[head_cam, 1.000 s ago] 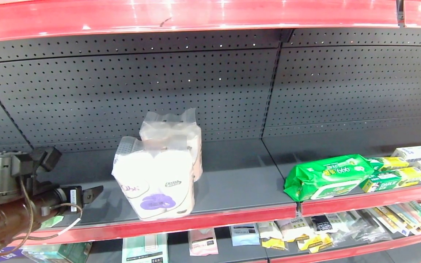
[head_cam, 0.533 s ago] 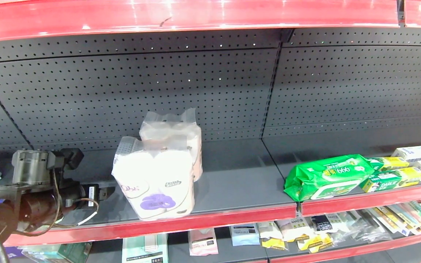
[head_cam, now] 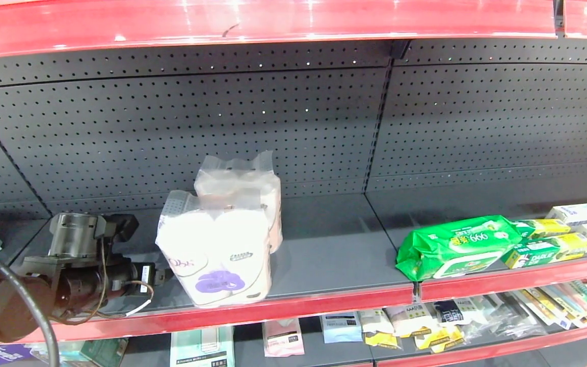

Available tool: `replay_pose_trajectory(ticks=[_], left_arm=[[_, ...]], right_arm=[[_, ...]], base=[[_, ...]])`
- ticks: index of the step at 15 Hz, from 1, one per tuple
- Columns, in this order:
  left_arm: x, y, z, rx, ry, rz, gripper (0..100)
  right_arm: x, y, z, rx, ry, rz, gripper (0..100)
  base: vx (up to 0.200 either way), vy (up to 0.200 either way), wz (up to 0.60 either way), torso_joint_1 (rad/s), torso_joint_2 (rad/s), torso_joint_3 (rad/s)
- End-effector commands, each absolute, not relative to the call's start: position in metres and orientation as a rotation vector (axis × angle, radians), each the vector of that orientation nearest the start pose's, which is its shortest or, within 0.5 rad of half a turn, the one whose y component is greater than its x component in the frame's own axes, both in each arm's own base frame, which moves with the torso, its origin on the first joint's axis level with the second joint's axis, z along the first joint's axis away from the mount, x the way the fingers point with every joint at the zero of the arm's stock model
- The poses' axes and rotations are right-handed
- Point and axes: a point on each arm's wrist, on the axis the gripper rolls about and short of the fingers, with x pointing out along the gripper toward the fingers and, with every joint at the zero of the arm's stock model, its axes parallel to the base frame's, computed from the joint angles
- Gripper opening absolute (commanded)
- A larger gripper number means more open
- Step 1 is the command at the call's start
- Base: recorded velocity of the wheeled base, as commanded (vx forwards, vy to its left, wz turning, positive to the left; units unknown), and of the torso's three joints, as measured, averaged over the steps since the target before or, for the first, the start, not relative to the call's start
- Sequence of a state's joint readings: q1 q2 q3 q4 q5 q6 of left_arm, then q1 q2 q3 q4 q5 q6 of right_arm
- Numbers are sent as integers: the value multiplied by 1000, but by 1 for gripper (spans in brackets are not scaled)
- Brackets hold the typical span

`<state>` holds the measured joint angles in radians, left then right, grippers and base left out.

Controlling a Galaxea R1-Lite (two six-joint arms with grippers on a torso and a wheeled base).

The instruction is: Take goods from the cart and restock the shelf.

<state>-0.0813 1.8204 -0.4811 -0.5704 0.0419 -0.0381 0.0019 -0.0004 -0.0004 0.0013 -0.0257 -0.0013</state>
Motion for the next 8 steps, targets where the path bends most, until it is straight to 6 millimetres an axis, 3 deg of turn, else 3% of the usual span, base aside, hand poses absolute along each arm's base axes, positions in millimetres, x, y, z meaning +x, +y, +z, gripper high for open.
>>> replay_pose_trajectory(ticks=[1, 8], left_arm=[[262, -22, 63, 14, 781, -26, 100], [276, -38, 59, 33, 776, -79, 100]], right_arm=[[-23, -1, 75, -2, 3, -25, 100], [-23, -1, 75, -2, 2, -25, 100]], base=[[0, 0, 0, 0, 0, 0], [0, 0, 0, 0, 0, 0]])
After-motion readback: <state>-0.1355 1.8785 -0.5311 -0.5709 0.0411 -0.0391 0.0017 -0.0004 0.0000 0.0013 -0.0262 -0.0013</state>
